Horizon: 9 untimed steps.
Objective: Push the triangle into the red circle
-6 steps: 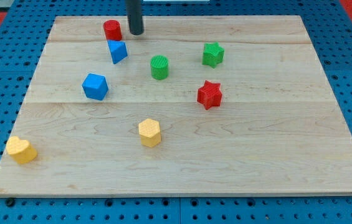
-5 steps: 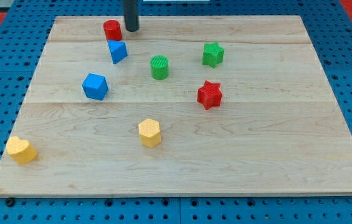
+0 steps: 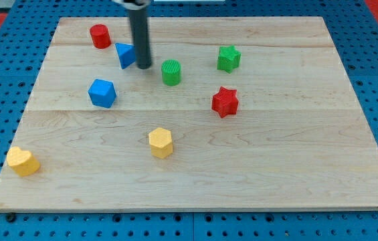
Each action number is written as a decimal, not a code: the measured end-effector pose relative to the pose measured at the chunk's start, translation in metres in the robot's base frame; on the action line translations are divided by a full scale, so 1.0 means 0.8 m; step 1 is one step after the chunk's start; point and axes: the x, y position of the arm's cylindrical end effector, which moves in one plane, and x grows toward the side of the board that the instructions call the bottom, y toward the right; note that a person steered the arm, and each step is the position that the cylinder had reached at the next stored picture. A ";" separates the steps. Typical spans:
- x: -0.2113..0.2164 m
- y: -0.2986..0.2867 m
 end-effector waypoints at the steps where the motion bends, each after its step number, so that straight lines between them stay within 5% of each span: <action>1: -0.030 -0.055; 5: -0.092 0.043; 6: -0.151 0.166; 7: -0.139 0.311; 8: -0.082 0.369; 9: -0.029 0.334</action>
